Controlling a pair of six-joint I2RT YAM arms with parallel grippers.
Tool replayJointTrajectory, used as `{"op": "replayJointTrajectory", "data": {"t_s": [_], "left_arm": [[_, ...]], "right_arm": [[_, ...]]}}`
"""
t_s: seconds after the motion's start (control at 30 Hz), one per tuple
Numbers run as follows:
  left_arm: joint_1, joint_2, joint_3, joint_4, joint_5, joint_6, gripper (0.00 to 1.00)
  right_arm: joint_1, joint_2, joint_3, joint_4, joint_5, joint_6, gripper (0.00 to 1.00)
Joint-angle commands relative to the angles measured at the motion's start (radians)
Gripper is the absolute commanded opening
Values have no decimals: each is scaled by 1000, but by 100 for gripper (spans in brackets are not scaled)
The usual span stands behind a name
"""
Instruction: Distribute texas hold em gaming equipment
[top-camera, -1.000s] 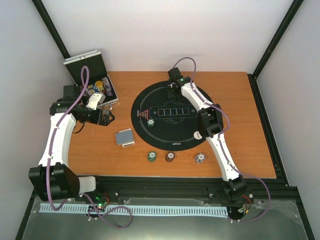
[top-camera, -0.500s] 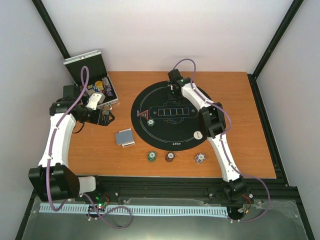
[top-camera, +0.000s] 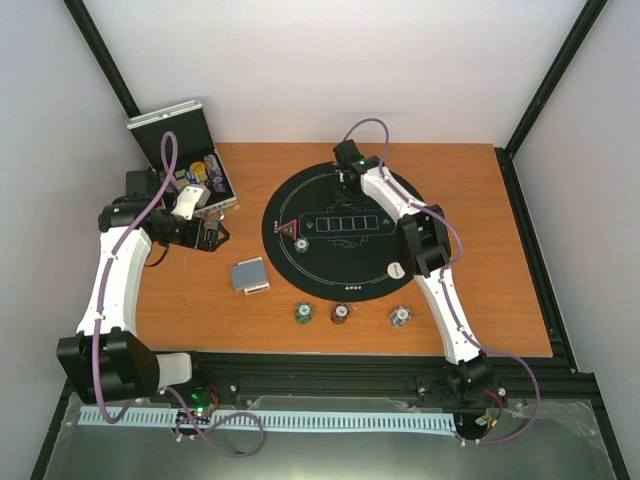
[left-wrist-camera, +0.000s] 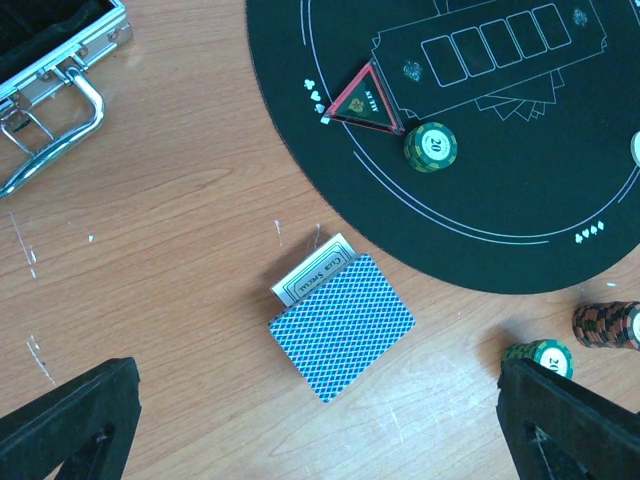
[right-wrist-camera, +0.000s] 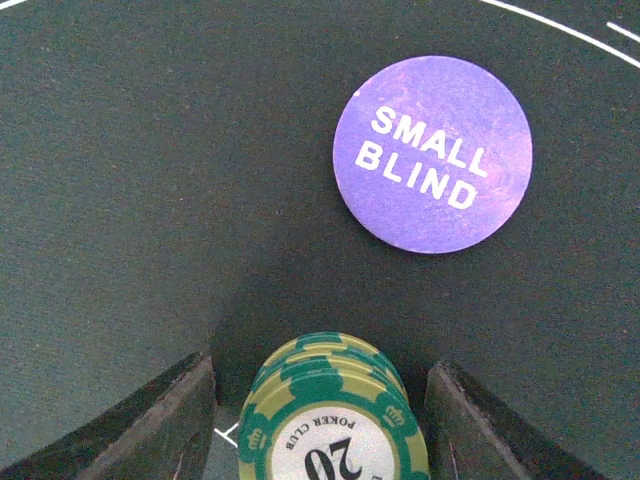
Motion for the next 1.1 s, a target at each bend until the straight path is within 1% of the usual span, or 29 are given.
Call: {"op": "replayJointTrajectory", "data": {"t_s": [0.0, 0.07, 0.17, 0.23, 0.3, 0.37, 0.43, 0.5, 0.6, 0.67, 0.77, 0.87, 1.0, 1.07], "left_arm": [[6, -10, 52, -12, 13, 17, 100], [5, -10, 54, -13, 11, 18, 100], [5, -10, 67, -26, 4, 21, 100], [6, -12, 73, -34, 0, 24, 100], [5, -13, 78, -45, -4, 30, 100], [5, -17, 75, -51, -5, 34, 100], [6, -19, 68, -51, -9, 33, 100], [6, -21, 56, -46, -15, 28, 100], [5, -24, 29, -30, -19, 23, 100], [6, -18, 20, -24, -22, 17, 100], [6, -16, 24, -28, -30, 8, 100], [6, -36, 21, -31, -35, 6, 100], [5, -56, 7, -31, -37, 6, 100], [5, -55, 1, -31, -36, 3, 100]], "right_arm": [[5, -27, 43, -44, 28, -13, 59], [6, -40, 73, -65, 32, -14, 59], [9, -100, 62, -76, 42, -16, 59], [19, -164, 21, -78, 51, -15, 59], [47, -243, -56, -71, 68, -10, 60], [94, -347, -187, -38, 89, 4, 61], [155, -473, -371, 17, 110, 25, 63], [226, -585, -518, 50, 119, 63, 65], [340, -729, -715, 111, 78, 151, 69], [428, -807, -817, 130, 103, 201, 72], [542, -841, -883, 120, 143, 262, 74], [627, -832, -919, 105, 153, 305, 74], [709, -794, -950, 111, 149, 350, 74], [732, -760, -952, 99, 161, 365, 75]]}}
